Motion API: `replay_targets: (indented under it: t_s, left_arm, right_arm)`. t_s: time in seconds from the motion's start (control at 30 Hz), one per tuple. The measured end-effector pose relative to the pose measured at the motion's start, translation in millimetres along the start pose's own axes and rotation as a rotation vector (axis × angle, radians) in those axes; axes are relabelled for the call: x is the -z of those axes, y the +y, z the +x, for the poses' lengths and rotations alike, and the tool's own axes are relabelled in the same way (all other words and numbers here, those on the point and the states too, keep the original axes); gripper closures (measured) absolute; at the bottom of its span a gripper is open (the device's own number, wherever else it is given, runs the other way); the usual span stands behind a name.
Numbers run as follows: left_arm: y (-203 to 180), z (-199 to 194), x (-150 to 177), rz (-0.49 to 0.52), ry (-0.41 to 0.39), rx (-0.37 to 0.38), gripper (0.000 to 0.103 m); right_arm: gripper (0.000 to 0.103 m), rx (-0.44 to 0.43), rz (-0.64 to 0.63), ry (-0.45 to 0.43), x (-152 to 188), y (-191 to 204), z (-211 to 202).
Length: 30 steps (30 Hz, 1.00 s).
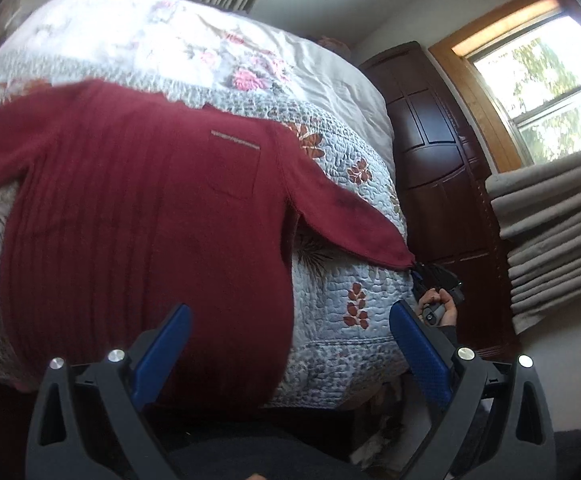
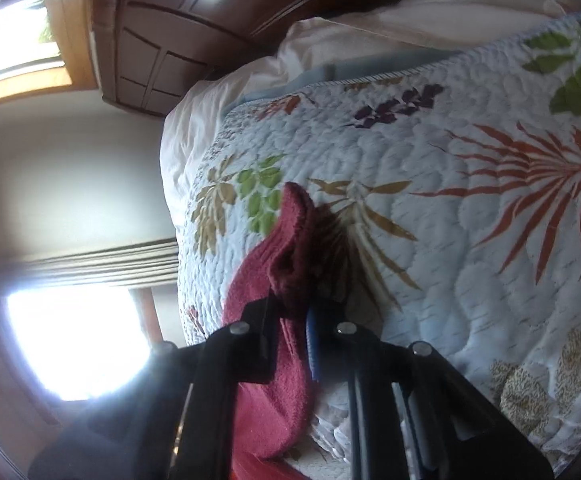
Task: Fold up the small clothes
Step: 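Carry the cuff across the sweater body with the right tool and release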
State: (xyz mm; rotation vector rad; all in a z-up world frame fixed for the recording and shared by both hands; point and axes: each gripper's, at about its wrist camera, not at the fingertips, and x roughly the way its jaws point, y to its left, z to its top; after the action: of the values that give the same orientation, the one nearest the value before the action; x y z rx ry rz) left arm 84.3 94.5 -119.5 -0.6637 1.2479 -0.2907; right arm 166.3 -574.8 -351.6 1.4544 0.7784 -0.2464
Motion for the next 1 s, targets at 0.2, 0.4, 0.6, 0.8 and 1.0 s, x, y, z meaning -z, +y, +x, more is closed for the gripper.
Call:
replay_targets:
  t_s: [0.2, 0.4, 0.6, 0.8, 1.0]
  left_arm:
    - [18, -3, 14, -0.115, 0.034, 0.137, 0.004]
    - [1, -33, 12, 0.043, -0.06, 0.249, 0.004]
    - [-2, -49, -2, 0.128, -0.073, 0.193, 0.004]
    - [42, -53, -30, -0.061, -0.043, 0.314, 0.004]
    - [67, -67, -59, -0.053, -0.099, 0.311, 0.004]
  right_arm:
    - [0.093, 0.005, -0.218, -0.017, 22, 65, -18]
    - [0.093, 0.003, -0.521, -0.037, 89, 161, -38]
    - [0.093, 0.008, -0.822, -0.007, 193, 248, -30]
    - [0.093, 0.041, -1.052, 0.098, 308, 294, 12]
    - [0.093, 0.123, -1.171, 0.277, 428, 285, 88]
